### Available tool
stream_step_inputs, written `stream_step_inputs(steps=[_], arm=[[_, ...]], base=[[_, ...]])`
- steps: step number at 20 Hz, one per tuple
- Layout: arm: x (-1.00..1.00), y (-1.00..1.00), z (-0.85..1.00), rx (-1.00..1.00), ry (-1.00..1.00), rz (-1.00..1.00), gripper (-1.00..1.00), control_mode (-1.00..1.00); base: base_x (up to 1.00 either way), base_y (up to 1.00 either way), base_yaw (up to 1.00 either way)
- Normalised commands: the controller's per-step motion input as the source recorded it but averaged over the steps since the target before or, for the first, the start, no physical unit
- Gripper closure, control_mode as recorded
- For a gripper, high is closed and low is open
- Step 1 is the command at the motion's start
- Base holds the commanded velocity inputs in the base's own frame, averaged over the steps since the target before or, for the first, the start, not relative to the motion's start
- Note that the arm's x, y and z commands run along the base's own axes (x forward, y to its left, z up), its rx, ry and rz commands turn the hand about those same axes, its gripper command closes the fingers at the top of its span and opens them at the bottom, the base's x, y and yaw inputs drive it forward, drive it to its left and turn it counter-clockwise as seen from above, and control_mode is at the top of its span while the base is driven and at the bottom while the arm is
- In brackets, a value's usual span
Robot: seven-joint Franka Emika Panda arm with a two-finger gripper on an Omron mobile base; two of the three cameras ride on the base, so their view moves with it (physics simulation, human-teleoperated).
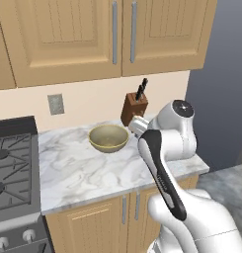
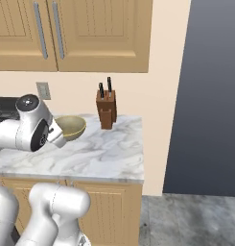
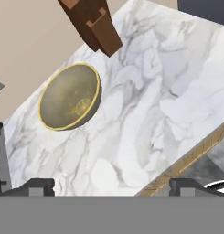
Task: Pick the cup and bowl from the counter and place them on the counter next to the sink.
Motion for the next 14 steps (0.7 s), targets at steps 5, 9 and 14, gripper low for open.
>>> stream_step_inputs(steps=[5,9,14], arm=[[0.54,0.00,-0.35,0.01,0.00,0.00,-1.00,-1.00],[0.59,0.00,-0.40,0.03,0.00,0.00,-1.00,-1.00],[0.55,0.00,-0.31,0.01,0.00,0.00,-1.00,-1.00]], base=[[0.00,0.00,0.00],[0.00,0.00,0.00],[0.00,0.00,0.00]])
